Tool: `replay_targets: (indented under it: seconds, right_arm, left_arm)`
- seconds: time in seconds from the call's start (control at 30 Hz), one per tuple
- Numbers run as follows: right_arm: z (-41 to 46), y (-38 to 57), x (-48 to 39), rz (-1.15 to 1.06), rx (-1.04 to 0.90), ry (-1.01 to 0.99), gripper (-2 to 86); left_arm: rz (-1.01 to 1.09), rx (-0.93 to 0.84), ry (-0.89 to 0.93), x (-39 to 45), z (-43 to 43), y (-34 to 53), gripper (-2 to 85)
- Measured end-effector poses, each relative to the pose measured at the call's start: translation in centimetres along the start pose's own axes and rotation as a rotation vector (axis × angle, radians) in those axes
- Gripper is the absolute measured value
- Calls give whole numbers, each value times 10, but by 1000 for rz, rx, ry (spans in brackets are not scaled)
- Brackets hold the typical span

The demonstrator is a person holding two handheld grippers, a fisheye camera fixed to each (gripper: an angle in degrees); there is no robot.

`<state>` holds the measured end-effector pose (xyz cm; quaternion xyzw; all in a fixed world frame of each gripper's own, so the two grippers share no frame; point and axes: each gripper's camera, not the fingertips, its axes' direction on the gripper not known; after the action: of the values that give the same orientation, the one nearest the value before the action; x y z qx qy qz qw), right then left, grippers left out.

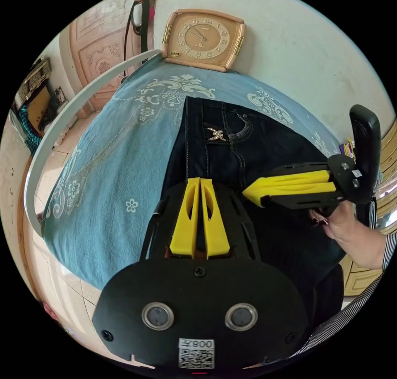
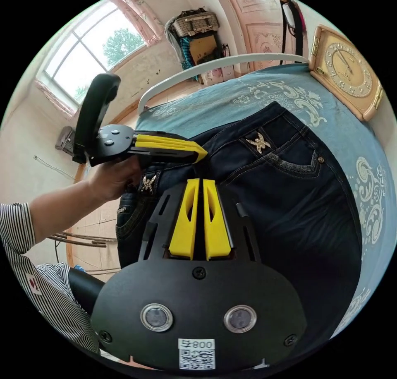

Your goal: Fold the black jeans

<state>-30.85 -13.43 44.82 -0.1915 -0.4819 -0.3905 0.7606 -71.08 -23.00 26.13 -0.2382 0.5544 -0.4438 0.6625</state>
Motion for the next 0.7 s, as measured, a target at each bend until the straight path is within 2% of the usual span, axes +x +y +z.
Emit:
replay_targets:
  seconds: [0.1,0.2,0.27,0.43,0.5,0.6,0.7]
  right_arm:
    - [-11,22,7,61,26,48,4]
    - [7,32,12,71,-70,38,2]
    - [8,36,7,50,-52,73,2]
    - [14,44,-24,-63,-75,299,1]
    - [11,47,-28,-74,-86,323,1]
    - [-12,56,-18,13,-88,228,1]
    - [-58,91,-2,116,25,158,1]
  left_arm:
    - [29,5,-29,2,3,2,1]
    - [30,12,-37,0,5,4,1]
    - [29,10,-41,-1,6,4,1]
    - [48,13,-96,0,8,5,2]
    - [37,-15,-100,-3,7,2,2]
    - [0,11,-46,-7,-9,1,3]
    - [63,89,45,7,-29,11,4]
